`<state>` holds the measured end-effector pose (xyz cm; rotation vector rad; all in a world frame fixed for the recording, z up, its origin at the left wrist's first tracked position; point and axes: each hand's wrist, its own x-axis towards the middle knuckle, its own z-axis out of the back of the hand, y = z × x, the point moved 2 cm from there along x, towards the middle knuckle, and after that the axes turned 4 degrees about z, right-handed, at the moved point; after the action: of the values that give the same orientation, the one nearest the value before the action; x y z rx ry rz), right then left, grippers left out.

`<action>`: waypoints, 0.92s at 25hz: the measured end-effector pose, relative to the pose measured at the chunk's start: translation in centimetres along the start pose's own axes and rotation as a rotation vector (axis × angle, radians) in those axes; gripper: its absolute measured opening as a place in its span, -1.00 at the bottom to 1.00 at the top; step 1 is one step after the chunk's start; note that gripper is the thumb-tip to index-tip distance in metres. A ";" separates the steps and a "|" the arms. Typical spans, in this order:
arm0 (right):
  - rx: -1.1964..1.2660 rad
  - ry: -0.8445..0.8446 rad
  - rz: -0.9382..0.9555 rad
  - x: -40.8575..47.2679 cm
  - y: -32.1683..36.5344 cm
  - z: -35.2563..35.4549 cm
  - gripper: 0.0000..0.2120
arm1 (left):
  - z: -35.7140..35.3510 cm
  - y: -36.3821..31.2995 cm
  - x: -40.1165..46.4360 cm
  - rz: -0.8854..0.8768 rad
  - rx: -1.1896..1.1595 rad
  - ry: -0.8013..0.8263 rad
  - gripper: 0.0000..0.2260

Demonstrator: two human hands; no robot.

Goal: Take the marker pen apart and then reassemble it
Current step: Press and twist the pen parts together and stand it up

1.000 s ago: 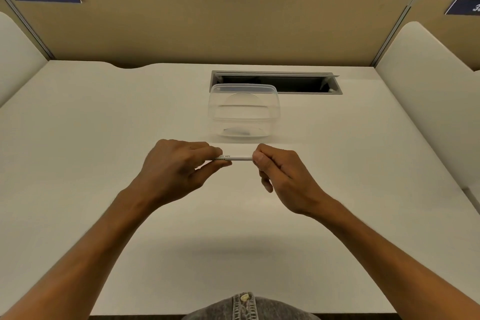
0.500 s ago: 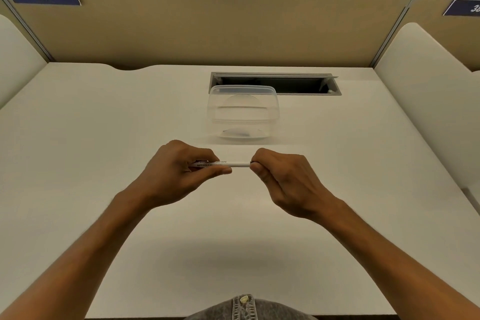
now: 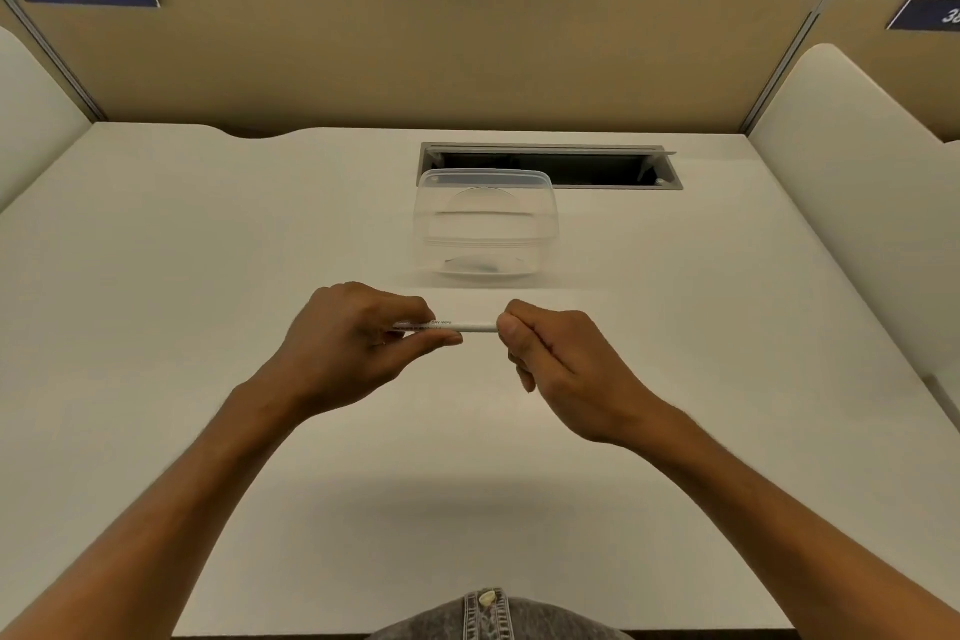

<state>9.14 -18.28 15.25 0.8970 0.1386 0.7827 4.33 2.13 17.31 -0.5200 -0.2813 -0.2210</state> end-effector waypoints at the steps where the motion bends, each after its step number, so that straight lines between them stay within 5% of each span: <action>1: -0.155 -0.037 0.076 0.0 0.3 0.2 -0.70 | -0.1 0.2 0.0 0.036 -0.053 0.021 -0.64; 4: -0.437 -0.138 0.298 0.0 0.9 0.9 -0.72 | -0.2 0.6 0.0 0.090 -0.183 0.073 -0.64; 10: -0.479 -0.195 0.479 0.0 1.1 1.2 -0.73 | -0.2 0.5 0.0 0.109 -0.371 0.102 -0.69; 23: 0.274 -0.010 -0.111 0.5 0.5 1.0 -0.63 | -0.4 -0.9 -0.2 -0.050 0.093 -0.121 -0.62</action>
<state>9.60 -18.43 16.37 1.1423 0.2897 0.6650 3.93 1.16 17.31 -0.4355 -0.4208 -0.2238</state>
